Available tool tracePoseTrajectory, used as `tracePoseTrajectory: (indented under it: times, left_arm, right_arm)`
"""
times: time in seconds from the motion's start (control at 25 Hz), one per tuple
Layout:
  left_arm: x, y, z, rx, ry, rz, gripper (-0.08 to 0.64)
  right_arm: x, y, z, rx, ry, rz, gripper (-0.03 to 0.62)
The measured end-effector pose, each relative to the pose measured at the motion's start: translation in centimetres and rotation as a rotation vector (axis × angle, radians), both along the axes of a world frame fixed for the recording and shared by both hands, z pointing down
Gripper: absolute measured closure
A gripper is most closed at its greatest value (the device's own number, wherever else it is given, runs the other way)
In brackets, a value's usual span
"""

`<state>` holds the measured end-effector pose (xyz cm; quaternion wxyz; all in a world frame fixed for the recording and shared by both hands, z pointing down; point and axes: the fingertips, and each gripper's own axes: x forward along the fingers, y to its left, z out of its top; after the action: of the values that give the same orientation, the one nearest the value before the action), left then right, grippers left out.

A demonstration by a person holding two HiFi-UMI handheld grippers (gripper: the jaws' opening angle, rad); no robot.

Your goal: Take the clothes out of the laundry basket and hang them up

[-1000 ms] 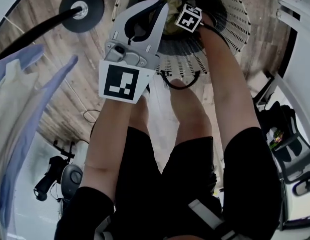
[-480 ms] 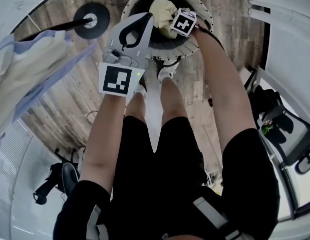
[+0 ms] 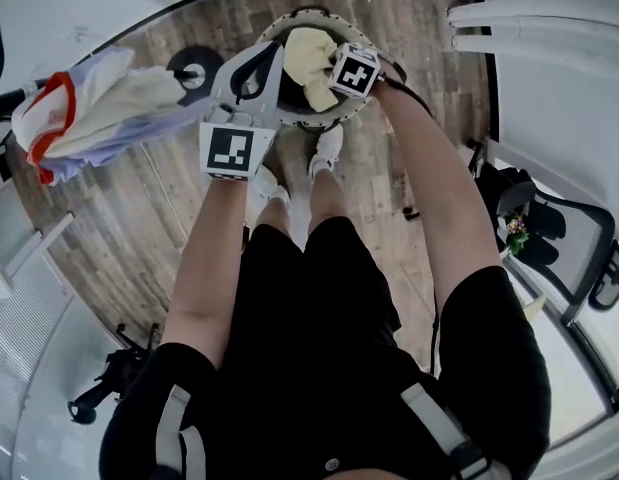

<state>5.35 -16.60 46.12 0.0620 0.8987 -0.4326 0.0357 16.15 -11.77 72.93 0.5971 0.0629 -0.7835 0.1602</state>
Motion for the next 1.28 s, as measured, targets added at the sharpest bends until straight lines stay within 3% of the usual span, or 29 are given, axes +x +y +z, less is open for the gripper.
tracePoseTrajectory:
  times: [0.16, 0.64, 0.96, 1.28]
  left_arm:
    - [0.1, 0.0, -4.7, 0.039, -0.009, 0.004, 0.556]
    - [-3.7, 6.3, -16.4, 0.029, 0.0, 0.009, 0.557]
    - [-7.3, 10.7, -24.7, 0.082, -0.013, -0.049, 0.557]
    - [-11.7, 15.3, -30.6, 0.085, -0.026, -0.164, 0.557]
  right_arm:
    - [-0.4, 0.9, -5.9, 0.035, -0.028, 0.006, 0.543]
    - [-5.1, 4.9, -29.4, 0.291, -0.277, 0.039, 0.543]
    - [-9.7, 9.5, -43.7, 0.46, -0.435, -0.075, 0.543]
    - [-15.7, 14.0, -51.2, 0.497, -0.601, -0.23, 0.543]
